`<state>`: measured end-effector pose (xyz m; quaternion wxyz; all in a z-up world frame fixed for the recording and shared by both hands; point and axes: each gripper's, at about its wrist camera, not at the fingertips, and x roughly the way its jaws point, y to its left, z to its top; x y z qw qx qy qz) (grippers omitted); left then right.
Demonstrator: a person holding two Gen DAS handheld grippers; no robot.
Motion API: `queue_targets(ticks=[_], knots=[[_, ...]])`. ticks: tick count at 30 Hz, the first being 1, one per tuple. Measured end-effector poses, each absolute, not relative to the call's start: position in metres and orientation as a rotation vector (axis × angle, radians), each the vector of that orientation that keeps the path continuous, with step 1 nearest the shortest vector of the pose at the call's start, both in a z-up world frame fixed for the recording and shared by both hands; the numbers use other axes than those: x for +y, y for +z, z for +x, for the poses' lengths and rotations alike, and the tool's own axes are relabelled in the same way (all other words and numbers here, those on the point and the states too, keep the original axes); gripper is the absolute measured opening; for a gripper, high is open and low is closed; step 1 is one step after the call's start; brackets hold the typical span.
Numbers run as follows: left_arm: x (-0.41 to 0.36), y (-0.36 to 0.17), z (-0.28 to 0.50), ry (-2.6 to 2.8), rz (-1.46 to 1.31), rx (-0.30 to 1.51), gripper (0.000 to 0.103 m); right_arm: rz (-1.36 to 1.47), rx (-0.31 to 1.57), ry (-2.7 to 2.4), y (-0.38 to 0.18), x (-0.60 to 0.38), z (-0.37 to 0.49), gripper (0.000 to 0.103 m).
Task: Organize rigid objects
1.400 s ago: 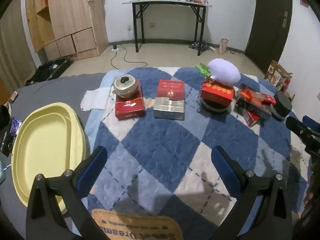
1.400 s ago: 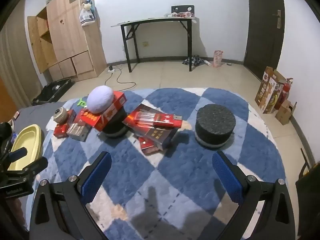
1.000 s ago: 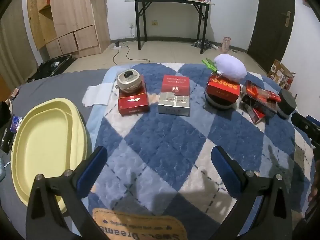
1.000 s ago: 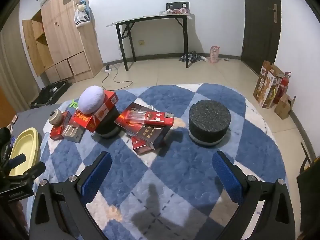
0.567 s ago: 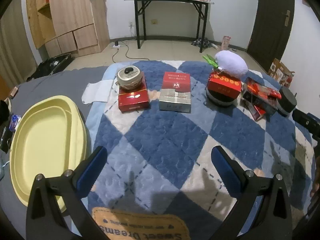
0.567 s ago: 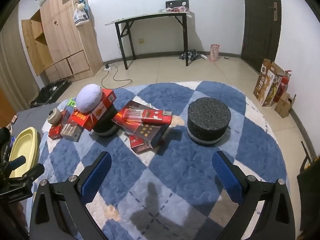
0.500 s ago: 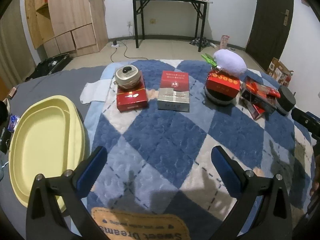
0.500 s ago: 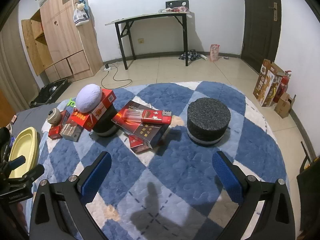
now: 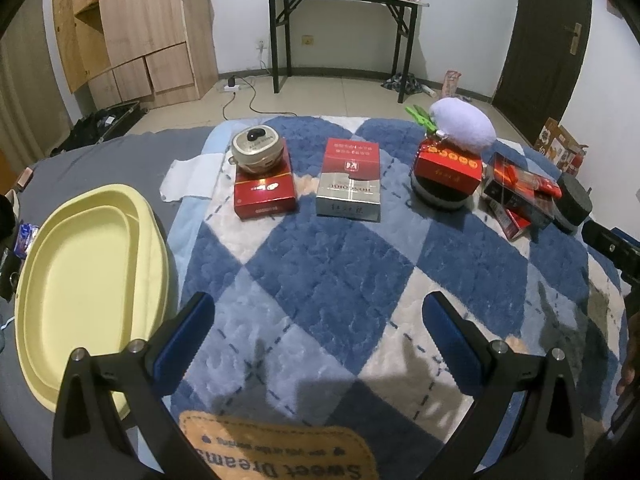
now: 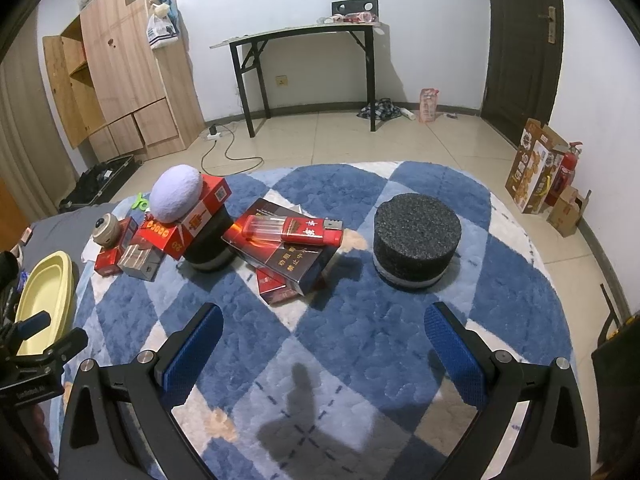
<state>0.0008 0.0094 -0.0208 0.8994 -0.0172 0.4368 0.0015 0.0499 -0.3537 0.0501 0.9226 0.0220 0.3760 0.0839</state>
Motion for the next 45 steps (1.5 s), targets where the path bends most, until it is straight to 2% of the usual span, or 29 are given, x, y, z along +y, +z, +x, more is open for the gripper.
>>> queue_targets(ticks=[45], knots=[[0.0153,-0.0209,0.0001,0.003,-0.061,0.912,0.103,0.051,0.773,0.163,0.0509,-0.358,0.0498,0.103]])
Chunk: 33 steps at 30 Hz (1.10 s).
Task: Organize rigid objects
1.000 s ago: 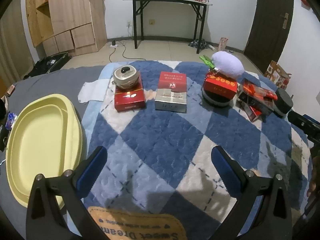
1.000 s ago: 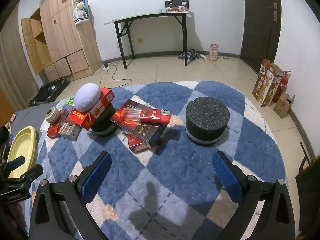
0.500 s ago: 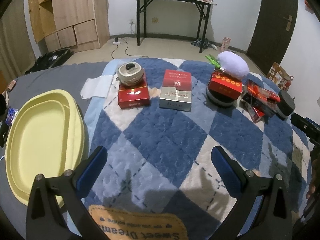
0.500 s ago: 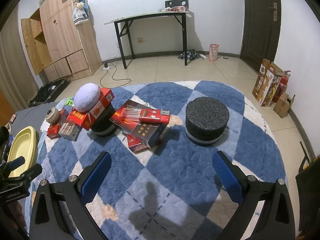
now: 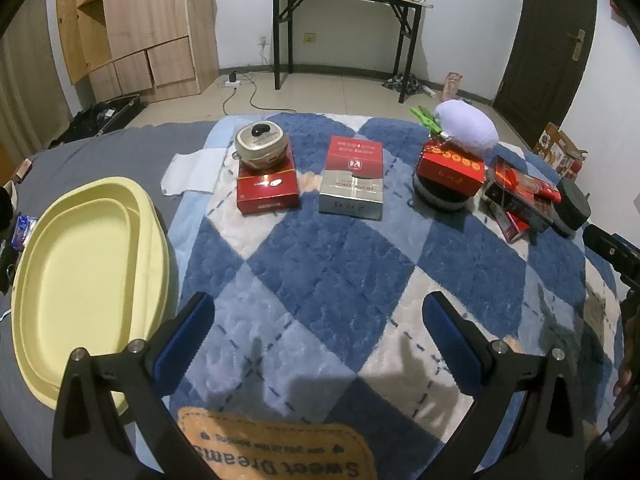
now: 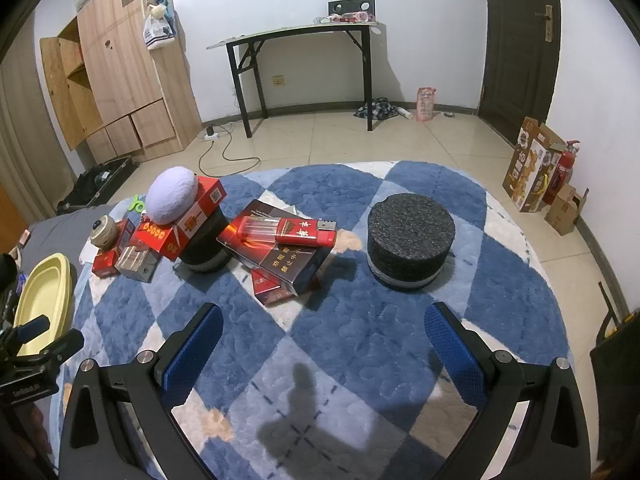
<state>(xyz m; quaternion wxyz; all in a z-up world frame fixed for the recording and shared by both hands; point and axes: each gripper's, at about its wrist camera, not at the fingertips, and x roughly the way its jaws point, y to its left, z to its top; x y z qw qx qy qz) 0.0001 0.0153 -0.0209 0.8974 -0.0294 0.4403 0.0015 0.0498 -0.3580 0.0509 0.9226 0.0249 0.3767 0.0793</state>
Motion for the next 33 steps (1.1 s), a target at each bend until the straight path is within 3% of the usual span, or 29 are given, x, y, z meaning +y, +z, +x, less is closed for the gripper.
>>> queue_targets(ticks=[22,33], knots=[[0.024,-0.02,-0.005,0.017,-0.068,0.944,0.103,0.051,0.816,0.123,0.045,-0.367,0.047,0.103],[0.043,-0.018,0.004,0.052,-0.114,0.962,0.103,0.219,0.801,0.02,0.05,-0.426,0.048,0.103]])
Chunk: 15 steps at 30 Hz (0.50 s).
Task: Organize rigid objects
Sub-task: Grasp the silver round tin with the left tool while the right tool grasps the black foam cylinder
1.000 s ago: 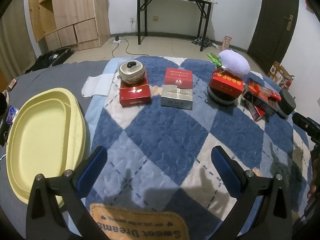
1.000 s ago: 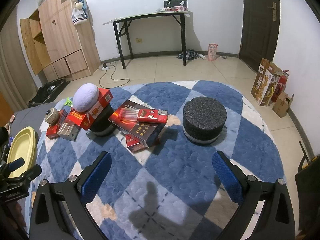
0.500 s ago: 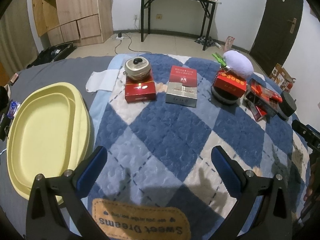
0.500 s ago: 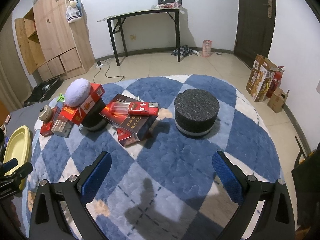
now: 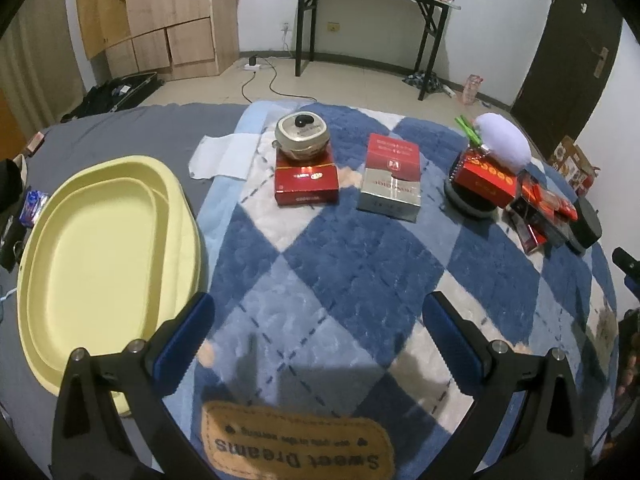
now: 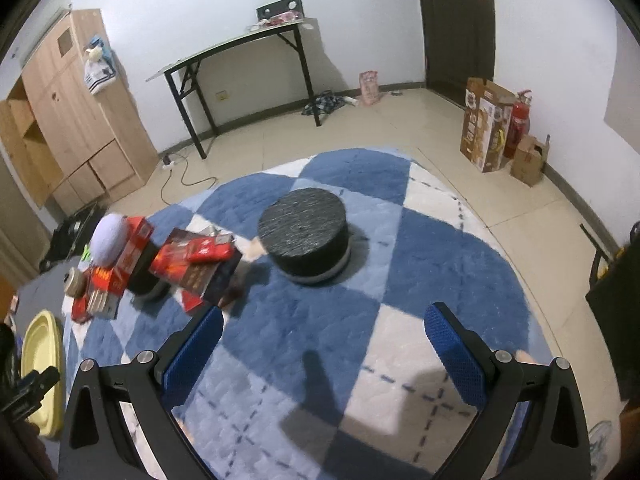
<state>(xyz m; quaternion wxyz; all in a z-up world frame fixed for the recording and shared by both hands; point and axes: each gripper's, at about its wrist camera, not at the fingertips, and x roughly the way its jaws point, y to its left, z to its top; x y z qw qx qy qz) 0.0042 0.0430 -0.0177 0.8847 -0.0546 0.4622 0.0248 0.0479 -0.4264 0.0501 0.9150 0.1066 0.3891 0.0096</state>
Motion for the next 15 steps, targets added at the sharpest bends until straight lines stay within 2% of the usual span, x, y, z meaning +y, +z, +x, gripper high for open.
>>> queue_targets(ticks=[6,15], knots=[[0.059,-0.01,0.05,0.031,-0.109,0.976,0.103,0.097,0.815,0.037,0.036,-0.408,0.085,0.103],[0.07,-0.022,0.135,0.046,-0.047,0.976,0.103,0.136,0.8,0.042,0.012,-0.415,0.126,0.103]])
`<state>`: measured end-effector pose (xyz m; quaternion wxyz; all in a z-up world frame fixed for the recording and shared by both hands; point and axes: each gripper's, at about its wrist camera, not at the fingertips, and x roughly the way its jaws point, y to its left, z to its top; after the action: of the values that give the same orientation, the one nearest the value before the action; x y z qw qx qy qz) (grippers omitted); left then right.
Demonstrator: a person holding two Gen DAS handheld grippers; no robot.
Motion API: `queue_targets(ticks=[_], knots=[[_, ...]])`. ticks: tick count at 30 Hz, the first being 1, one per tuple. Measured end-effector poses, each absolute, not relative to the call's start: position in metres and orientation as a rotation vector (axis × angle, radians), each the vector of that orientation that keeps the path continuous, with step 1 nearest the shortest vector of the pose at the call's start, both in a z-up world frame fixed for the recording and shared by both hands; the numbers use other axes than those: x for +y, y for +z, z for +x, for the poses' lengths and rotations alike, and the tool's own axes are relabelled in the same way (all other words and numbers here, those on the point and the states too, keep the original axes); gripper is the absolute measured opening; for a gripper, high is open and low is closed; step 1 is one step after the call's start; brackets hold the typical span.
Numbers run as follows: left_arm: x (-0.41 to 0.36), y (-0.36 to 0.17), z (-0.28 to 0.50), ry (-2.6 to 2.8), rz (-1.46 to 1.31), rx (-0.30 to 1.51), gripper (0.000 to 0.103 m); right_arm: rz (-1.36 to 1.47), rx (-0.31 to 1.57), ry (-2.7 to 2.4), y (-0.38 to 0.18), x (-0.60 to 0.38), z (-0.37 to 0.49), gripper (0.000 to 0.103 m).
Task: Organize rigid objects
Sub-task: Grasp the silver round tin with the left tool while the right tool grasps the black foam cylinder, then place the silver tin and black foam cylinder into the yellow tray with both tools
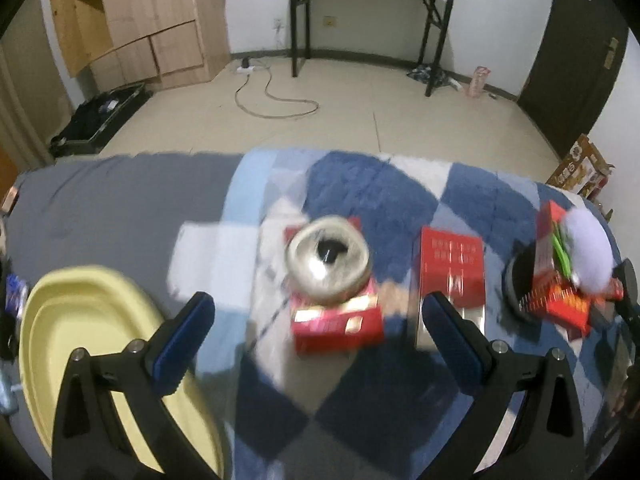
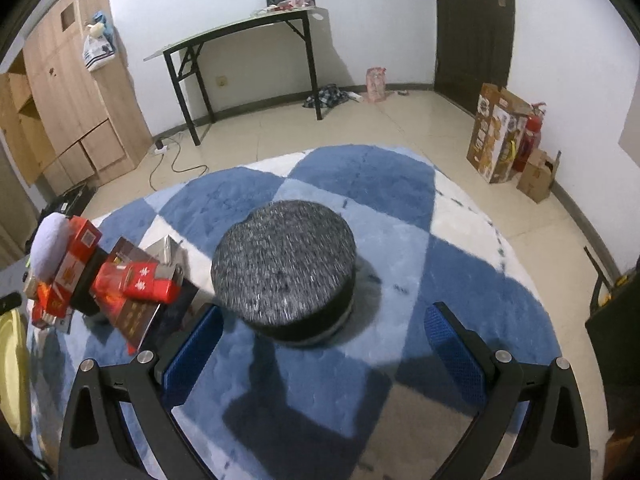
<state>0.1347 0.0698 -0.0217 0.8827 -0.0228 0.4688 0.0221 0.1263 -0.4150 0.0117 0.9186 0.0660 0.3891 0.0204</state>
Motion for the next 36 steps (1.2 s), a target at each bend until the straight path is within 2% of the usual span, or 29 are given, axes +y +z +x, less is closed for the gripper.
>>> queue_targets(ticks=[5,7,9,11,12,19,27,31,36], knots=[[0.069,-0.037,0.161,0.118,0.018,0.968,0.102,0.127,0.76,0.025,-0.002,-0.412,0.14,0.103],[0.073,-0.04,0.162,0.092,-0.025,0.95,0.098,0.132,0.752,0.024,-0.007,-0.412,0.145,0.103],[0.078,-0.04,0.162,0.079,-0.057,0.942,0.067,0.116,0.749,0.03,-0.012,-0.41,0.147,0.098],[0.081,-0.042,0.162,0.046,-0.099,0.95,0.054,0.124,0.756,0.064,-0.016,-0.41,0.148,0.075],[0.081,-0.042,0.162,0.043,-0.093,0.942,0.054,0.133,0.757,0.083,-0.018,-0.41,0.148,0.07],[0.085,-0.024,0.147,0.023,-0.122,0.919,0.053,0.139,0.709,0.079,-0.013,-0.417,0.137,0.069],[0.146,0.051,0.083,0.045,-0.144,0.851,0.053,0.115,0.607,0.114,0.04,-0.423,0.078,0.069],[0.208,0.074,0.043,0.129,-0.174,0.82,0.053,0.022,0.576,0.289,0.071,-0.361,0.043,0.069],[0.257,0.056,0.023,0.135,-0.153,0.892,0.053,-0.078,0.575,0.597,0.088,-0.233,0.01,0.069]])
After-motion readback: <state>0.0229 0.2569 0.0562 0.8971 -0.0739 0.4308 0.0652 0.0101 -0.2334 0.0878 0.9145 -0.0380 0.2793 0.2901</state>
